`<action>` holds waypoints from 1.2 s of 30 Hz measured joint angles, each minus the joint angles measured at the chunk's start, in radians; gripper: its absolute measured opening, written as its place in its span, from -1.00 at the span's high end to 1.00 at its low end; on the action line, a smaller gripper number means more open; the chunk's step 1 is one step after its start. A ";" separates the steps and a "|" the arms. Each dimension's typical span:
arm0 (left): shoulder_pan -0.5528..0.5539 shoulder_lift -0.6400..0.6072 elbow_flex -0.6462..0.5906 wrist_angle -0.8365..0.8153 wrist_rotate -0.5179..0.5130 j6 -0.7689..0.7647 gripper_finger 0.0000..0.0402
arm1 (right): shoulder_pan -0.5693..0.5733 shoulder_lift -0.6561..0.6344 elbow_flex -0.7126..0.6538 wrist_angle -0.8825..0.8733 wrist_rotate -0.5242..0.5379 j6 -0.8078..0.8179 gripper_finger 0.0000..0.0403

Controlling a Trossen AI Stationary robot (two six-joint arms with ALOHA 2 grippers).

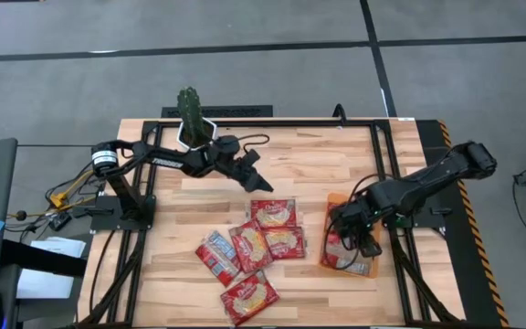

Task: Sort popcorn bags into baskets
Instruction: Put the popcorn bag into the orange bin

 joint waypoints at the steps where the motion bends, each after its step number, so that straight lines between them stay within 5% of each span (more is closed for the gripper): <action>1: -0.008 0.000 0.000 -0.023 -0.008 0.032 -0.26 | -0.005 -0.013 0.013 -0.013 0.003 0.000 -0.17; 10: -0.104 0.000 0.000 -0.119 -0.089 0.347 -0.14 | -0.090 -0.121 0.078 -0.049 0.155 0.060 -0.07; 20: -0.162 0.000 0.000 -0.207 -0.249 0.598 0.93 | -0.182 -0.123 0.078 0.018 0.222 0.081 0.15; 24: -0.182 0.001 0.000 -0.209 -0.363 0.678 0.97 | -0.195 -0.122 0.078 0.075 0.223 0.081 0.23; 36: -0.218 0.003 -0.040 -0.168 -0.419 0.734 1.00 | -0.206 -0.122 0.078 0.156 0.302 0.052 0.41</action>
